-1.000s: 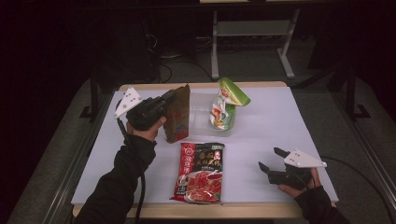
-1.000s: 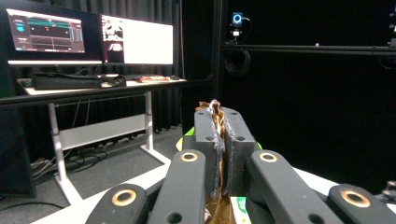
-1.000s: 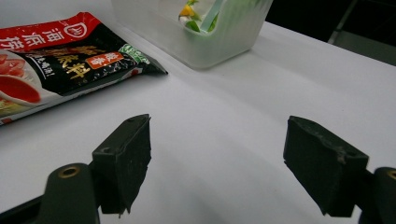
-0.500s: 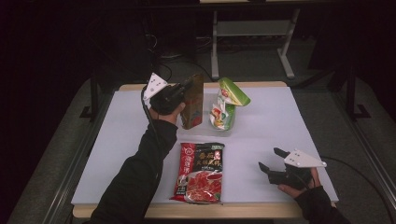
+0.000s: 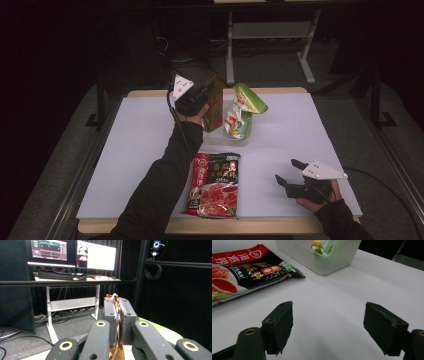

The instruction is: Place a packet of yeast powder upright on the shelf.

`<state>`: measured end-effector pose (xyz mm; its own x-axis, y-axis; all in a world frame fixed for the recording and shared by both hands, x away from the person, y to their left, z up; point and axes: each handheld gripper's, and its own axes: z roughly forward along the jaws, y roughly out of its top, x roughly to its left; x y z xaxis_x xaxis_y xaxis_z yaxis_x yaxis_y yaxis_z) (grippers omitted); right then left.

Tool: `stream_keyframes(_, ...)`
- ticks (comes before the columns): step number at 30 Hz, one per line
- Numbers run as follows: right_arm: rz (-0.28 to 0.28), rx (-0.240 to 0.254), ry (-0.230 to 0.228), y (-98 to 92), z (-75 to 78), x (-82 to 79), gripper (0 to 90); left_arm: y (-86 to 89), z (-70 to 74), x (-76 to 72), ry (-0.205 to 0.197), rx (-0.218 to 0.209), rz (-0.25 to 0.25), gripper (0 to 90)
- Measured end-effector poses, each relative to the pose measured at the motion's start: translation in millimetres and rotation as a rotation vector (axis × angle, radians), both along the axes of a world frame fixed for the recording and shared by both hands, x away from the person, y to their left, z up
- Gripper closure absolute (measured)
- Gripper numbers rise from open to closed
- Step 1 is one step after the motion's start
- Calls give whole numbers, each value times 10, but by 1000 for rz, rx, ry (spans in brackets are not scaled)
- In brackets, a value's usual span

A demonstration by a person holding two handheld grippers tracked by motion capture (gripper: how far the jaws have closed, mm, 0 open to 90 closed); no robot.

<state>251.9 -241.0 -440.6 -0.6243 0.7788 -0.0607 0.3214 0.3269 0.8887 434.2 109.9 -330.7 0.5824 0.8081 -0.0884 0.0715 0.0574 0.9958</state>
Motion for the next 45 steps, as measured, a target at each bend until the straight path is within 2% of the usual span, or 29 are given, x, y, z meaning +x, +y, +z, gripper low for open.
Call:
stream_keyframes(5, -1, -10, -2, 2, -8, 5, 231, -37, -104, 54, 21, -12, 28, 860)
stream_keyframes(7, 3, -9, 1, 5, -12, 6, 230, -45, -152, 69, 27, -43, 27, 856)
stream_keyframes(9, 3, -14, 3, 10, -15, 9, 231, -70, -190, 78, 29, -45, 28, 855)
stream_keyframes(13, 8, -15, 4, 14, -17, 8, 233, -116, -260, 83, 30, -31, 19, 851)
stream_keyframes(16, 10, -15, 6, 13, -19, 7, 233, -120, -339, 100, 58, -46, -11, 833)
stream_keyframes(18, 12, -20, 5, 12, -23, 5, 233, -121, -383, 88, 58, -7, -13, 822)
stream_keyframes(20, 12, -21, 5, 11, -24, 4, 233, -84, -412, 70, 50, -17, -38, 810)
stream_keyframes(23, 13, -17, 6, 11, -18, 1, 233, -38, -430, 42, 45, 12, -63, 796)
stream_keyframes(25, 14, -20, 6, 9, -20, 3, 233, -5, -445, 18, 41, 29, -62, 777)
stream_keyframes(33, 12, -29, 14, 21, -39, 14, 233, 140, -458, -50, 34, 53, -89, 725)
stream_keyframes(35, 11, -35, 17, 28, -46, 20, 233, 158, -446, -63, 34, 72, -88, 699)
stream_keyframes(39, 19, -40, 19, 45, -50, 14, 233, 199, -430, -104, 33, 100, -101, 617)
stream_keyframes(43, 32, -22, 19, 37, -52, 16, 232, 249, -384, -169, 33, 135, -124, 529)
stream_keyframes(45, 34, -21, 19, 37, -48, 13, 232, 279, -366, -212, 37, 147, -131, 450)
